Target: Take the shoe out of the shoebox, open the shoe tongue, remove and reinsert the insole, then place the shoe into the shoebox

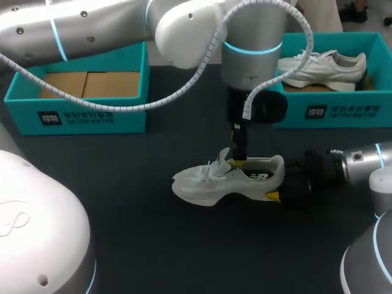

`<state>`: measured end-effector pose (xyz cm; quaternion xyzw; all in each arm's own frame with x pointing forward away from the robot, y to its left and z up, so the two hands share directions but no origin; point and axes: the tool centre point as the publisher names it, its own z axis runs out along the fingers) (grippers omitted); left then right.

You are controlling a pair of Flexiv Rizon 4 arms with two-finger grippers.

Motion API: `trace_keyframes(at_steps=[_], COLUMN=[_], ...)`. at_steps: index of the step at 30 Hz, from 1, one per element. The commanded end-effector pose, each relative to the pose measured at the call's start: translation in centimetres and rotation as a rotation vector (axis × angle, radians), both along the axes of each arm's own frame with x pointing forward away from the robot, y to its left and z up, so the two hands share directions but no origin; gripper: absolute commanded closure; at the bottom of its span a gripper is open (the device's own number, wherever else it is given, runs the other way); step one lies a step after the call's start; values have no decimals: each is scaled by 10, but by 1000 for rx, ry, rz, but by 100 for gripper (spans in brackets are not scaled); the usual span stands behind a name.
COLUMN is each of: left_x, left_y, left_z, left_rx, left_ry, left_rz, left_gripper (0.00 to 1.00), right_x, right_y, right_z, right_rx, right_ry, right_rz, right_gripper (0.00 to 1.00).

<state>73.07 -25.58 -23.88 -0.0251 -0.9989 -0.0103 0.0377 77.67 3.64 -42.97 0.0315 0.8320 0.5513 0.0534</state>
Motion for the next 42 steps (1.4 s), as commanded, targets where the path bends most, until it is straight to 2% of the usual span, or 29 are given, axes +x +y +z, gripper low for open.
trace_keyframes(at_steps=[1,8,15,23,36,42], left_x=[8,15,22,27,18,15], left_y=[-16,-24,-21,-23,-21,-17], left_z=[-19,-42,-63,-77,-116,-124], left_rx=[30,49,49,44,78,87], left_ry=[20,24,29,25,45,54], left_rz=[-5,16,52,81,107,118], left_gripper=[100,100,100,100,100,100], right_x=[-1,-1,-1,-1,-1,-1], right_y=[1,1,1,1,1,1], right_z=[-1,-1,-1,-1,-1,-1], right_rx=[-3,-3,-3,-3,-3,-3], right_ry=[0,0,0,0,0,0], right_rz=[-1,-1,-1,-1,-1,-1], right_gripper=[100,100,100,100,100,100])
